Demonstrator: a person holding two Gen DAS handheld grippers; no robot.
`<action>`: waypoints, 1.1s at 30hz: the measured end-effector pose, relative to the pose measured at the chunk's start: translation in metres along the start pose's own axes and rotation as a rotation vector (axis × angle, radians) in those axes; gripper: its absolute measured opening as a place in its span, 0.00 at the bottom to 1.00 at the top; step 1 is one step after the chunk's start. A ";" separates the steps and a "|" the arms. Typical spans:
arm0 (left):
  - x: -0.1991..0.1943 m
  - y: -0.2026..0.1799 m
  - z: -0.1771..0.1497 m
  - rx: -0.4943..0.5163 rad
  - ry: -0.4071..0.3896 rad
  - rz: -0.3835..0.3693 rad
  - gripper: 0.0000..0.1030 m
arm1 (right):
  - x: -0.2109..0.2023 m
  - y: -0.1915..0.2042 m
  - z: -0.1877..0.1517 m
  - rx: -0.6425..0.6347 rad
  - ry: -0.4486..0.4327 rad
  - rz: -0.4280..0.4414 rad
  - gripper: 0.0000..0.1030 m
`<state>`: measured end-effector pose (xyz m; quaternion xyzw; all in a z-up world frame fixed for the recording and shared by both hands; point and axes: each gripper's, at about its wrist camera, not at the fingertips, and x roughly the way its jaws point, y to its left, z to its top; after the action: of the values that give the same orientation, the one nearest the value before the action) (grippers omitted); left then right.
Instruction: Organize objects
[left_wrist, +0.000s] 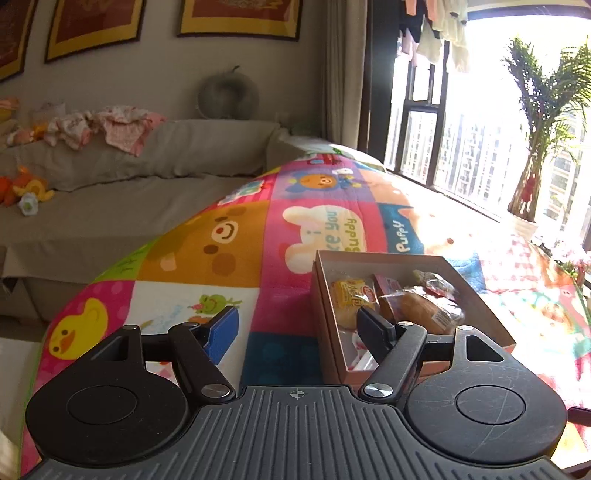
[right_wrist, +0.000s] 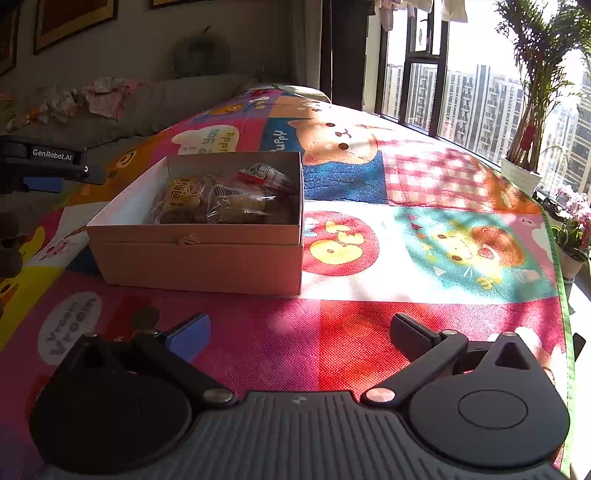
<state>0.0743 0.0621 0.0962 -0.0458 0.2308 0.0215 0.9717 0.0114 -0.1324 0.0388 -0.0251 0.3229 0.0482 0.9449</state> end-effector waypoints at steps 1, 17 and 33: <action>-0.013 -0.003 -0.010 0.003 0.004 -0.018 0.74 | -0.006 0.004 -0.007 -0.010 0.006 0.004 1.00; -0.016 -0.058 -0.124 0.111 0.188 -0.003 0.81 | -0.008 -0.002 -0.056 0.076 0.026 -0.039 1.00; -0.011 -0.062 -0.123 0.107 0.200 0.009 0.86 | -0.006 -0.003 -0.053 0.050 0.031 -0.035 1.00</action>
<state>0.0139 -0.0124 -0.0035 0.0052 0.3275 0.0090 0.9448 -0.0252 -0.1396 0.0001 -0.0081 0.3380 0.0234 0.9408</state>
